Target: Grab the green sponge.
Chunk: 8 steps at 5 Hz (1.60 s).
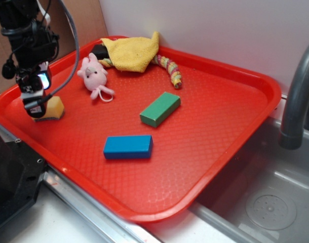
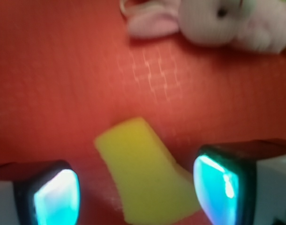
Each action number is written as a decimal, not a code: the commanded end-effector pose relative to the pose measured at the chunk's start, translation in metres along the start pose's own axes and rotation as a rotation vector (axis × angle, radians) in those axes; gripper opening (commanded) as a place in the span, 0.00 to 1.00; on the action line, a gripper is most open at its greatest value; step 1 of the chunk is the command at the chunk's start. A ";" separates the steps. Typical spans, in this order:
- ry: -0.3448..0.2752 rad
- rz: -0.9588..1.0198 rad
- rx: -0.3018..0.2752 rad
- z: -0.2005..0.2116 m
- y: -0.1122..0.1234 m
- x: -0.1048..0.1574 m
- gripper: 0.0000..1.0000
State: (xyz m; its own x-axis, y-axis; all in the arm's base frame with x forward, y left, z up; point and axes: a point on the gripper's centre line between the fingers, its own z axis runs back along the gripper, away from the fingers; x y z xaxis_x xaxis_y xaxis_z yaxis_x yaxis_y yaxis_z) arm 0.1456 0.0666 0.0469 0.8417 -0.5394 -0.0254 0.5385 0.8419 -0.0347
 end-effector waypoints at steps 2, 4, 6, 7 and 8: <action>0.047 -0.014 0.021 -0.034 -0.003 0.010 0.00; -0.117 0.116 0.136 0.044 -0.033 0.046 0.00; -0.166 0.247 -0.018 0.149 -0.056 0.101 0.00; -0.224 0.290 -0.003 0.184 -0.069 0.106 0.00; -0.188 0.314 0.018 0.180 -0.067 0.111 0.00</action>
